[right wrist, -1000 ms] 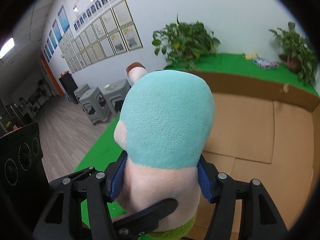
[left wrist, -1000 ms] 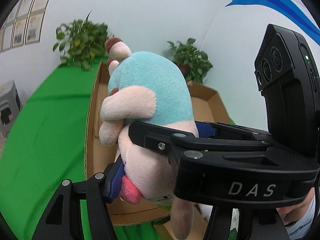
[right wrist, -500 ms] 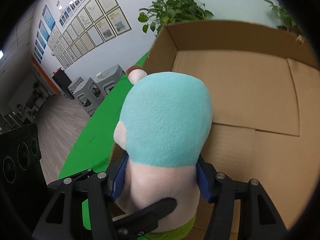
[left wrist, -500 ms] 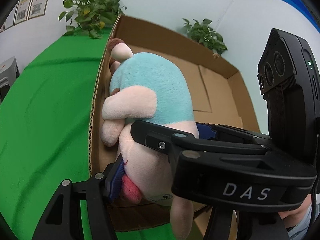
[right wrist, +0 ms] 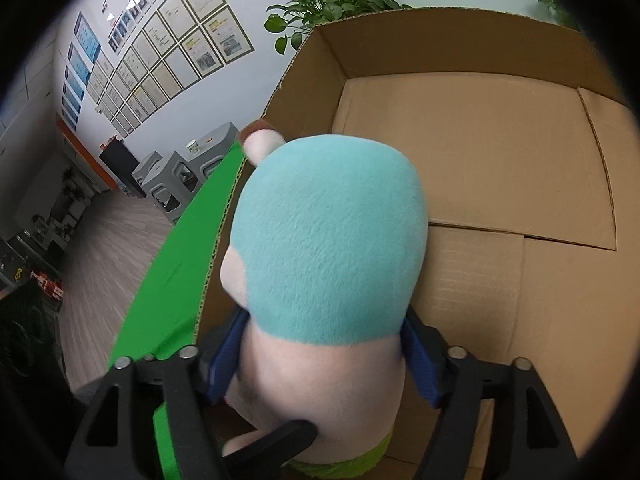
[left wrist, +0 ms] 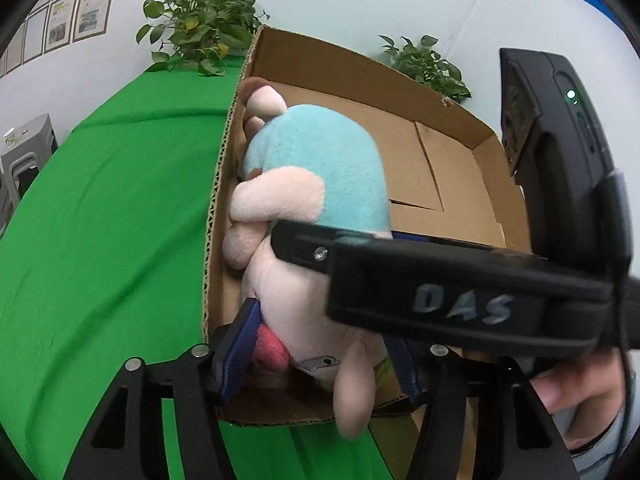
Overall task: Organize objects
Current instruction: 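Lift the plush toy and carry it over the cardboard tray box, then lower the plush toy into the tray box and open the right gripper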
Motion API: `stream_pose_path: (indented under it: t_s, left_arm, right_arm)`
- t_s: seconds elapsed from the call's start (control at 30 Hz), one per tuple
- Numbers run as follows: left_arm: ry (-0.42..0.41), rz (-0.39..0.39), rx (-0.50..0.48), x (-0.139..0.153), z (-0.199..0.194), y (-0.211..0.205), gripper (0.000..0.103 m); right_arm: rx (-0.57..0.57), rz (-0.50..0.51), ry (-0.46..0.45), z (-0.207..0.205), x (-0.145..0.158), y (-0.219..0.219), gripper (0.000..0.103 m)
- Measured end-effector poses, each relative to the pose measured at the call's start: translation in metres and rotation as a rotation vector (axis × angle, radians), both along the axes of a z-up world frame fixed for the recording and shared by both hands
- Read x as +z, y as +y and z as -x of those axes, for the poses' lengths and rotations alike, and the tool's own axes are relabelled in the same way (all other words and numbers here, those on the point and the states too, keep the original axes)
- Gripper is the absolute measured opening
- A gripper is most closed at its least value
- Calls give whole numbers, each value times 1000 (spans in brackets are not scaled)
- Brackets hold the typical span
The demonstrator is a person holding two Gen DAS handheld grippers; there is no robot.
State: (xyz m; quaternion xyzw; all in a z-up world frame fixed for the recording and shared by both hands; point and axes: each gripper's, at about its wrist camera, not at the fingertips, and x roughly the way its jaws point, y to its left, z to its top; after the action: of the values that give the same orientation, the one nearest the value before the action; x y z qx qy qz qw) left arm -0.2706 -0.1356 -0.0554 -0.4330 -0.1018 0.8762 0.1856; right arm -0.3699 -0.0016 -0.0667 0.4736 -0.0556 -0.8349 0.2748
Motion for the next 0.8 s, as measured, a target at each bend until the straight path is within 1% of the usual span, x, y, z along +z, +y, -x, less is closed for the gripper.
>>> stream_pose_path:
  t_s: [0.07,0.1,0.17,0.23,0.27,0.3,0.33,0.37,0.4,0.43,0.47,0.53,0.6,0.7,0.73,0.77,0.8]
  left_arm:
    - [-12,-12,12,1,-2,-3,52]
    - [-21,-28,22,0,-2,-7,51]
    - [-33,-50,28,1,-1,-10,51]
    - [-40,-44,28,2,-1,-10,51]
    - [-39,-36,24,3,-2,-9,51]
    - [-40,-34,24,4,-3,-9,52]
    - [-44,-32,29,4,-4,-10,52]
    - [-45,-33,36,4,-5,-13,52]
    - [-37,-31,37,6,-13,-14,51]
    - [-28,-27,36,9,-17,-15,50]
    - [-13,-10,36,15,-32,-14,50]
    - [4,17,38,21,-47,-15,50]
    - [20,21,40,28,-58,-17,52]
    - [45,59,60,38,-71,-19,52]
    - [51,64,62,40,-76,-20,55]
    - [60,69,67,44,-82,-20,57]
    - [72,76,75,47,-87,-21,64]
  right_arm:
    - [15,10,-17,0,7,3,76]
    - [21,33,-17,-1,12,8,76]
    - [26,82,-5,-5,23,22,76]
    - [14,96,11,-7,29,31,76]
    - [16,86,5,-7,27,32,74]
    - [22,77,-17,-5,21,30,61]
    - [33,78,-55,-2,11,27,54]
    - [30,109,-73,0,3,27,54]
    - [22,115,-62,-2,1,27,53]
    - [20,114,-54,-2,1,27,52]
    - [14,114,-50,-2,1,27,52]
    - [11,107,-38,-4,0,24,52]
    - [7,91,-29,-5,1,21,53]
    - [-6,91,-31,-4,6,23,58]
    - [-16,87,-30,-6,7,26,61]
    - [-33,77,-24,-8,10,29,65]
    - [-55,69,-5,-13,16,36,76]
